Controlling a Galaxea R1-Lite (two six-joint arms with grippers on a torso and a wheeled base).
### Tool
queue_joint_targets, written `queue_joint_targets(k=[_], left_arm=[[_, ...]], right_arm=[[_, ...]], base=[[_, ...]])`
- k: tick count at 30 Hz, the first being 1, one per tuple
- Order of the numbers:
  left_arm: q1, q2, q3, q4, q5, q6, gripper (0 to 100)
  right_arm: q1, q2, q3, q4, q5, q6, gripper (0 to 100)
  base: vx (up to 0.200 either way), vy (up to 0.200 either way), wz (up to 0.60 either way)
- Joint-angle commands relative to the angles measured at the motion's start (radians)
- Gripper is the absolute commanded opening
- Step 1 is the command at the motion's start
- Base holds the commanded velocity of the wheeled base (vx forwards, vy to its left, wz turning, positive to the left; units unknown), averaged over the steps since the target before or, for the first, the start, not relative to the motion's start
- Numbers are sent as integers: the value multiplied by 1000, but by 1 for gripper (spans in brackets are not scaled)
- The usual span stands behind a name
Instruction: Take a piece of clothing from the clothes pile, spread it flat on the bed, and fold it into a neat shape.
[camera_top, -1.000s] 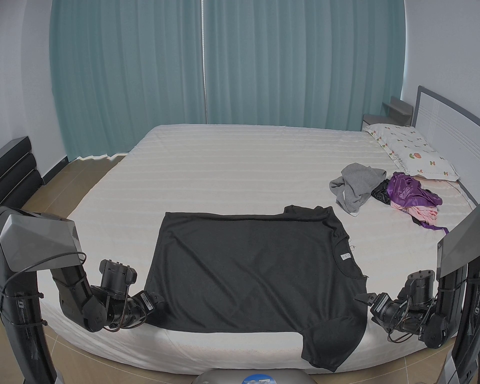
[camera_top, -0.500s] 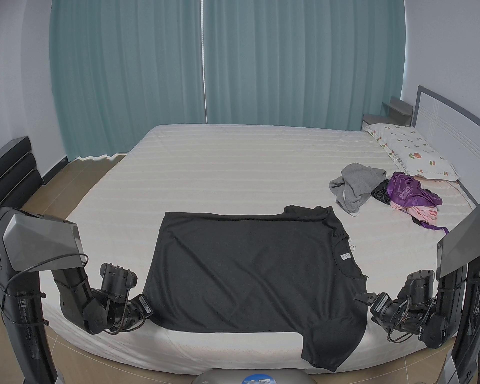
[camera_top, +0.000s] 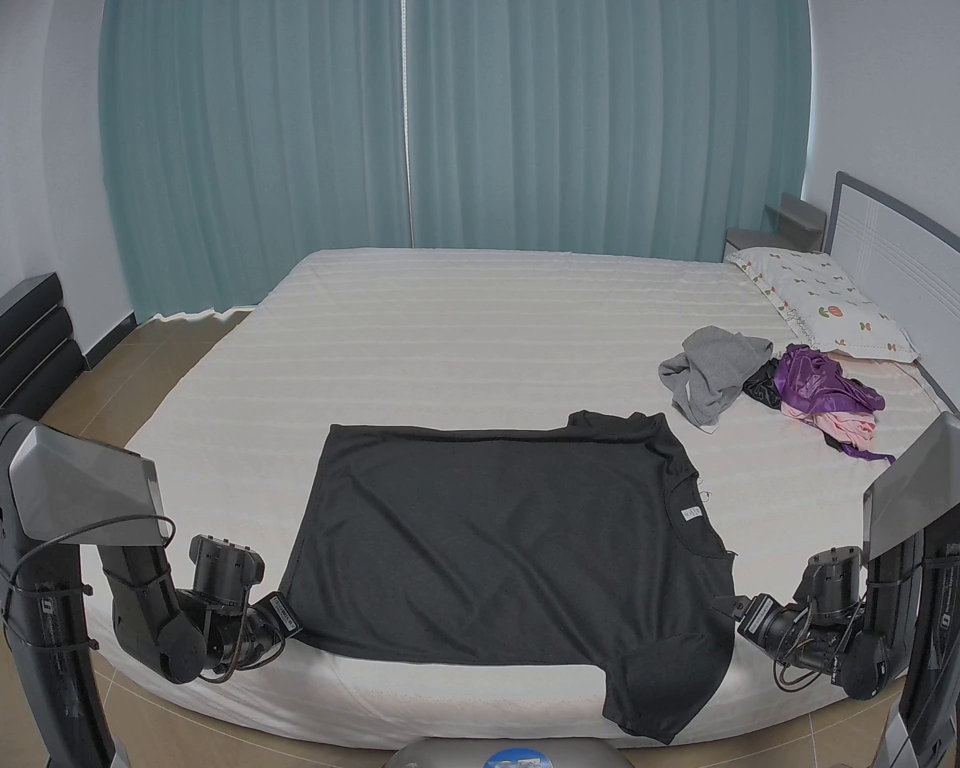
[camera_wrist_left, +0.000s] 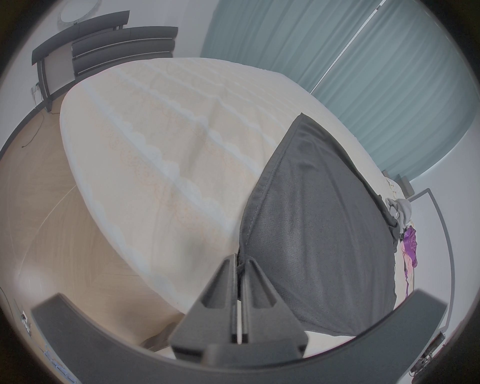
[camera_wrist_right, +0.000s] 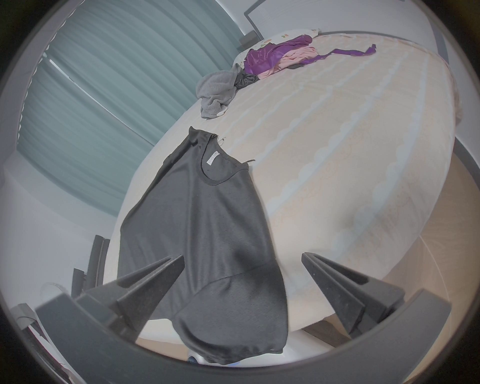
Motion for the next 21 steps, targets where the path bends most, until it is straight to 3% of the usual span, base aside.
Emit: queue_joint_targets(k=[1, 6, 20, 21], left_arm=[[6, 4, 11, -5, -13, -5, 0], [12, -2, 44, -48, -52, -4, 0], [12, 5, 59, -78, -56, -2, 0], [12, 5, 59, -78, -55, -2, 0]], right_arm=[[10, 85, -11, -19, -11, -12, 100], [20, 125, -87, -18, -17, -15, 100], [14, 143, -186, -18, -25, -90, 100], [14, 145, -188, -18, -25, -101, 0]], base=[[0, 0, 0], [0, 0, 0], [0, 0, 0], [0, 0, 0]])
